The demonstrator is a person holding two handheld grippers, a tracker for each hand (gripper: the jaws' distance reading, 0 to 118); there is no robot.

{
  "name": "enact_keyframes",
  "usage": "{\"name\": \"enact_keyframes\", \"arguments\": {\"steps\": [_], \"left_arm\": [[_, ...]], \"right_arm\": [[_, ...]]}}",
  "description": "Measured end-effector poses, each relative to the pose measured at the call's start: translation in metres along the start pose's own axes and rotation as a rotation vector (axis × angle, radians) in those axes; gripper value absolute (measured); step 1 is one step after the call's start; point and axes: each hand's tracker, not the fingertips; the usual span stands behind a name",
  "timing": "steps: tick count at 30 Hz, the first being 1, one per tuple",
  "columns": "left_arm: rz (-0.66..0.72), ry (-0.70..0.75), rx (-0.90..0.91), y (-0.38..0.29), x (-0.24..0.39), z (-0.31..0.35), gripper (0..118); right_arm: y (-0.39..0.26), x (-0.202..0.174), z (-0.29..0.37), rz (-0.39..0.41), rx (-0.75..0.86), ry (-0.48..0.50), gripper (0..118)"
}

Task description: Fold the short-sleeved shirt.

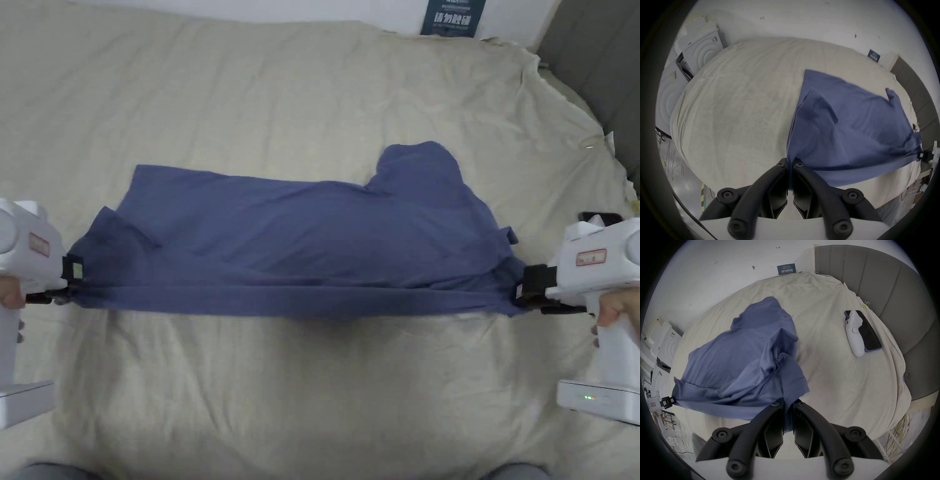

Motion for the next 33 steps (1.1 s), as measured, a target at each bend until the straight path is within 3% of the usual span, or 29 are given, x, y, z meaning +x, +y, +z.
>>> {"name": "enact_keyframes", "arguments": {"steps": [5, 12, 16, 17, 18, 19, 21, 22, 24, 27, 31, 33], "left_arm": [[0.038, -0.039, 0.041, -0.034, -0.03, 0.025, 1], [0.043, -0.013, -0.05, -0.1, -0.04, -0.003, 1], [0.021, 0.025, -0.056, -0.119, -0.028, -0.02, 3], [0.031, 0.042, -0.04, -0.119, -0.024, -0.017, 9], [0.028, 0.049, -0.033, -0.117, -0.024, -0.015, 29], [0.027, 0.073, -0.023, -0.113, -0.026, -0.01, 54], [0.059, 0.115, 0.039, -0.101, -0.03, 0.003, 107], [0.064, 0.137, 0.115, -0.093, -0.031, 0.014, 115], [0.043, 0.195, 0.237, -0.078, -0.027, 0.034, 115], [-0.041, 0.235, 0.449, -0.06, -0.01, 0.066, 115], [-0.111, 0.193, 0.701, -0.054, 0.027, 0.098, 114], [-0.144, 0.137, 0.777, -0.058, 0.042, 0.103, 107]], "right_arm": [[-0.045, 0.017, 0.036, -0.012, 0.005, 0.071, 8], [-0.121, 0.032, 0.018, -0.043, -0.043, 0.036, 8], [-0.141, 0.041, -0.008, -0.146, -0.037, 0.016, 8], [-0.143, 0.042, -0.011, -0.149, -0.036, 0.018, 8], [-0.142, 0.042, -0.009, -0.141, -0.035, 0.008, 17], [-0.138, 0.042, -0.004, -0.108, -0.038, -0.032, 36], [-0.131, 0.038, 0.012, -0.014, 0.0, -0.101, 90], [-0.126, 0.037, 0.023, 0.02, 0.055, -0.143, 99], [-0.115, 0.028, 0.051, 0.065, 0.171, -0.215, 101], [-0.099, 0.012, 0.088, 0.092, 0.378, -0.233, 101], [-0.091, -0.023, 0.13, 0.056, 0.672, -0.133, 104], [-0.092, -0.041, 0.14, 0.068, 0.774, -0.072, 110]]}}
